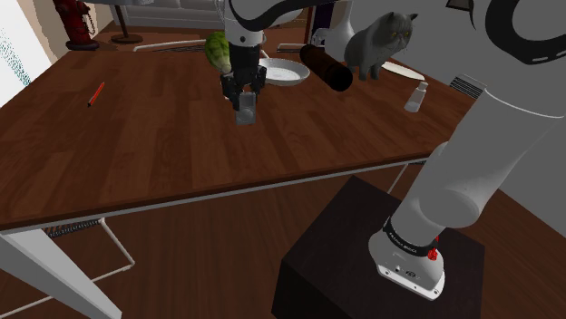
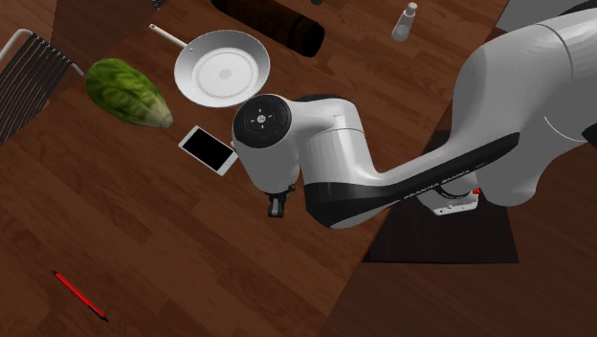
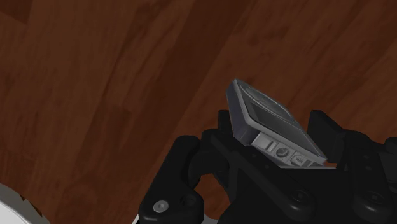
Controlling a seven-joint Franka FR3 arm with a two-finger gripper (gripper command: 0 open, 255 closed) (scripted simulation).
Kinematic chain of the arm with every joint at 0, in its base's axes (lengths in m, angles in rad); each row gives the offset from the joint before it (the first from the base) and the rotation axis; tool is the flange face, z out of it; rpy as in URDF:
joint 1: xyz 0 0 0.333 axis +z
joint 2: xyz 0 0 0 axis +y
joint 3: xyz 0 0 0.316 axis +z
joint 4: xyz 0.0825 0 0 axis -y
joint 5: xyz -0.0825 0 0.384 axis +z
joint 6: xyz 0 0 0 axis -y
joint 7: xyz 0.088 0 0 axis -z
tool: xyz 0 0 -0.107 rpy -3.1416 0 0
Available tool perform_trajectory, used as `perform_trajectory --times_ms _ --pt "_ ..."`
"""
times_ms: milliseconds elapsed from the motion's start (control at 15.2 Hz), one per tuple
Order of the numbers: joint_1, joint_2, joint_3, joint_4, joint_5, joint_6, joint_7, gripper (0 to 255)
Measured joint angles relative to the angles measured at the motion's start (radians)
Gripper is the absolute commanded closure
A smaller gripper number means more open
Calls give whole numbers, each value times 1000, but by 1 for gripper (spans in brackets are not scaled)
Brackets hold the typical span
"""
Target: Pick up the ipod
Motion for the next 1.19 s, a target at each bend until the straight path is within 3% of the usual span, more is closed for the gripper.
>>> perform_trajectory --times_ms 462,1188 --pt "0 -3 0 11 1 -15 0 255" --pt "-1 1 -1 162 0 -162 -1 255"
